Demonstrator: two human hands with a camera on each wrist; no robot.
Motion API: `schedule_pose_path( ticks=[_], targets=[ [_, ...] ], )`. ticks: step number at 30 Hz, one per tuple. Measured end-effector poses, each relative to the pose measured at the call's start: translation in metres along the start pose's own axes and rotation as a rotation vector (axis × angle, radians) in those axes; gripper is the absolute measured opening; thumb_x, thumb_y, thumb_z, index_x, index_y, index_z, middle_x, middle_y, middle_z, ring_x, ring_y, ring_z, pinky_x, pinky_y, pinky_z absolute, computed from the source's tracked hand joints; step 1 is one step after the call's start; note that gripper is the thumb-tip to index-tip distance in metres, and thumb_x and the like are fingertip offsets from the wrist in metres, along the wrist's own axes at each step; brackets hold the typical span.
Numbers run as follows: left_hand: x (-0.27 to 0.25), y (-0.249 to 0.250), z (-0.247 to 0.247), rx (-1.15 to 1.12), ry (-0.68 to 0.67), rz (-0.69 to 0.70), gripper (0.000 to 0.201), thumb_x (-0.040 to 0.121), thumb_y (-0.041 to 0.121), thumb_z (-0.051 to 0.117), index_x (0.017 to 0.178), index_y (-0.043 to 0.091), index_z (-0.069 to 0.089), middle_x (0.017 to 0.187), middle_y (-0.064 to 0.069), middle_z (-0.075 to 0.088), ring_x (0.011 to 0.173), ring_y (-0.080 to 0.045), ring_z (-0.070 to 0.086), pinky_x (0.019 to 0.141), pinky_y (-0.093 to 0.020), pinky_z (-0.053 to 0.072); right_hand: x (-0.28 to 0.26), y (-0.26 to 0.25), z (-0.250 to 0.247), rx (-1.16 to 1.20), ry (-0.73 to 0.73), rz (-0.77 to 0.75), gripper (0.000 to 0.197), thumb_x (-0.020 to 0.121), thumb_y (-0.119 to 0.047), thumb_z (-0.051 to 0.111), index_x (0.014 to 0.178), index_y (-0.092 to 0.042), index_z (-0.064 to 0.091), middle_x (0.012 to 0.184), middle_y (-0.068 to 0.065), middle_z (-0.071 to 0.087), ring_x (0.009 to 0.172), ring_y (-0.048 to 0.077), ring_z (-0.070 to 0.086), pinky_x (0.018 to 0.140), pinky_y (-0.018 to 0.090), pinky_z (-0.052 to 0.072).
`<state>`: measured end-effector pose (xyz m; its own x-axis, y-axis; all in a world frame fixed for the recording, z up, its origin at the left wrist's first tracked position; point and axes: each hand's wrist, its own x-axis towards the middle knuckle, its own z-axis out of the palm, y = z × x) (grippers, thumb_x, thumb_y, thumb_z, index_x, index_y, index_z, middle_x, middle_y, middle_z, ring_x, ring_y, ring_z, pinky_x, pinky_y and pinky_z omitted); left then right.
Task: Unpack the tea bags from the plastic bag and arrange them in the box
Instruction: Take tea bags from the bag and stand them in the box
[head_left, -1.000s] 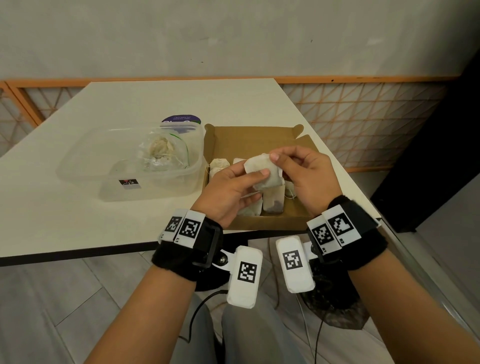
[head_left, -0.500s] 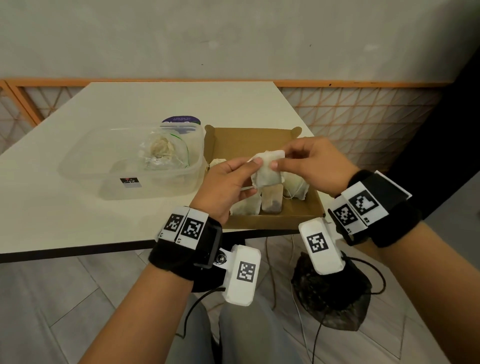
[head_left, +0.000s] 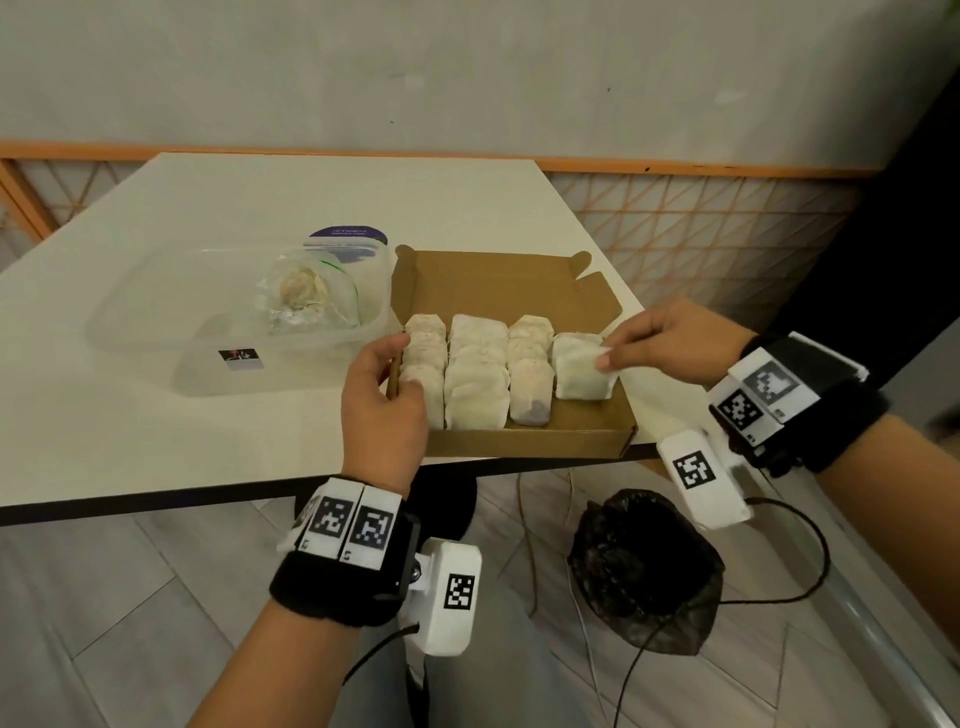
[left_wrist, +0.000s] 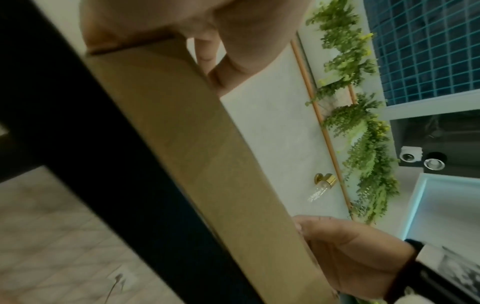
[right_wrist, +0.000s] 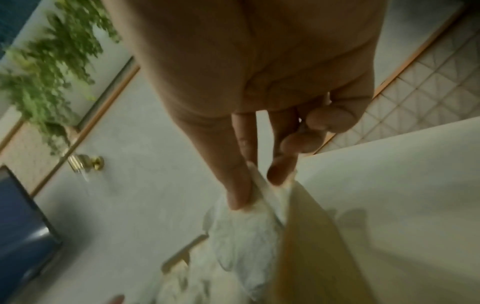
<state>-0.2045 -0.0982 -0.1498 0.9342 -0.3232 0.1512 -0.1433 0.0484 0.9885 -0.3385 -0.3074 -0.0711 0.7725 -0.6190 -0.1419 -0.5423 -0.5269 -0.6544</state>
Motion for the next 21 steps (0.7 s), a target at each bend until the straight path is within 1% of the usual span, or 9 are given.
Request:
schedule_pose_path(
  ticks=[1, 3, 5, 7, 11, 14, 16, 18, 21],
  targets=[
    [0.001, -0.003, 0.000, -0.008, -0.001, -0.012, 0.042, 0.083, -0.007, 0.047, 0.116, 0.016, 0.060, 0.122, -0.004, 0.061, 0.115, -0.016, 0.055, 0.103, -0.041, 0.044, 0.000, 0.002, 0.005, -0.009, -0.006, 0.008, 0.020, 0.072, -0.025, 0.077, 0.090, -0.017, 0.074, 0.101, 0.003, 0.071, 0.100, 0.017, 0.061, 0.087, 0.023, 0.043],
    [0.002, -0.007, -0.002, -0.014, -0.012, -0.032, 0.046, 0.083, -0.008, 0.042, 0.116, 0.018, 0.060, 0.123, -0.005, 0.061, 0.117, -0.017, 0.056, 0.103, -0.043, 0.044, 0.000, 0.003, 0.013, -0.006, 0.001, 0.023, 0.017, 0.072, -0.021, 0.077, 0.088, -0.016, 0.074, 0.104, 0.012, 0.070, 0.107, 0.030, 0.059, 0.097, 0.035, 0.046],
    [0.004, -0.008, -0.003, -0.017, -0.028, -0.049, 0.049, 0.082, -0.009, 0.039, 0.114, 0.021, 0.061, 0.124, -0.005, 0.061, 0.118, -0.019, 0.056, 0.104, -0.044, 0.044, 0.002, 0.004, 0.015, 0.015, 0.032, 0.040, 0.018, 0.073, -0.020, 0.077, 0.090, -0.015, 0.074, 0.108, 0.015, 0.069, 0.109, 0.032, 0.057, 0.099, 0.036, 0.043],
    [0.004, -0.009, -0.004, -0.023, -0.035, -0.056, 0.050, 0.081, -0.009, 0.039, 0.111, 0.023, 0.061, 0.124, -0.005, 0.061, 0.118, -0.019, 0.056, 0.104, -0.044, 0.044, 0.007, 0.004, 0.015, 0.010, 0.061, 0.043, 0.022, 0.074, -0.019, 0.076, 0.094, -0.012, 0.073, 0.108, 0.010, 0.069, 0.108, 0.025, 0.058, 0.091, 0.027, 0.043],
    [0.003, -0.010, -0.004, -0.037, -0.033, -0.055, 0.050, 0.082, -0.011, 0.038, 0.109, 0.024, 0.062, 0.125, -0.003, 0.060, 0.118, -0.015, 0.055, 0.105, -0.040, 0.044, 0.016, 0.005, 0.016, -0.081, 0.106, 0.020, 0.023, 0.077, -0.024, 0.073, 0.099, -0.015, 0.072, 0.100, 0.000, 0.064, 0.101, 0.017, 0.056, 0.085, 0.025, 0.040],
    [0.003, -0.011, -0.005, -0.052, -0.043, -0.065, 0.050, 0.082, -0.011, 0.038, 0.108, 0.024, 0.063, 0.125, -0.003, 0.060, 0.119, -0.014, 0.055, 0.105, -0.039, 0.044, 0.019, 0.009, 0.018, -0.115, 0.140, 0.013, 0.024, 0.079, -0.025, 0.071, 0.101, -0.014, 0.071, 0.078, -0.006, 0.054, 0.084, 0.013, 0.050, 0.077, 0.025, 0.036],
    [0.004, -0.011, -0.005, -0.063, -0.043, -0.072, 0.051, 0.082, -0.012, 0.038, 0.105, 0.026, 0.063, 0.124, -0.003, 0.060, 0.118, -0.015, 0.055, 0.105, -0.039, 0.044, 0.017, 0.009, 0.019, -0.134, 0.149, -0.012, 0.024, 0.079, -0.025, 0.071, 0.101, -0.016, 0.070, 0.071, -0.006, 0.048, 0.069, 0.010, 0.046, 0.067, 0.024, 0.037],
    [0.004, -0.010, -0.006, -0.067, -0.045, -0.075, 0.051, 0.082, -0.012, 0.038, 0.103, 0.027, 0.063, 0.124, -0.003, 0.060, 0.118, -0.015, 0.055, 0.105, -0.039, 0.044, 0.012, 0.007, 0.018, -0.180, 0.202, -0.079, 0.021, 0.080, -0.025, 0.069, 0.100, -0.017, 0.067, 0.072, -0.003, 0.045, 0.064, 0.007, 0.042, 0.059, 0.021, 0.034],
    [0.003, -0.010, -0.006, -0.088, -0.042, -0.081, 0.051, 0.081, -0.012, 0.038, 0.101, 0.027, 0.063, 0.123, -0.004, 0.061, 0.118, -0.016, 0.056, 0.105, -0.040, 0.044, -0.007, -0.002, 0.015, -0.220, 0.249, -0.246, 0.011, 0.084, -0.024, 0.065, 0.095, -0.021, 0.064, 0.078, -0.004, 0.049, 0.065, 0.004, 0.041, 0.059, 0.018, 0.033]
  ],
)
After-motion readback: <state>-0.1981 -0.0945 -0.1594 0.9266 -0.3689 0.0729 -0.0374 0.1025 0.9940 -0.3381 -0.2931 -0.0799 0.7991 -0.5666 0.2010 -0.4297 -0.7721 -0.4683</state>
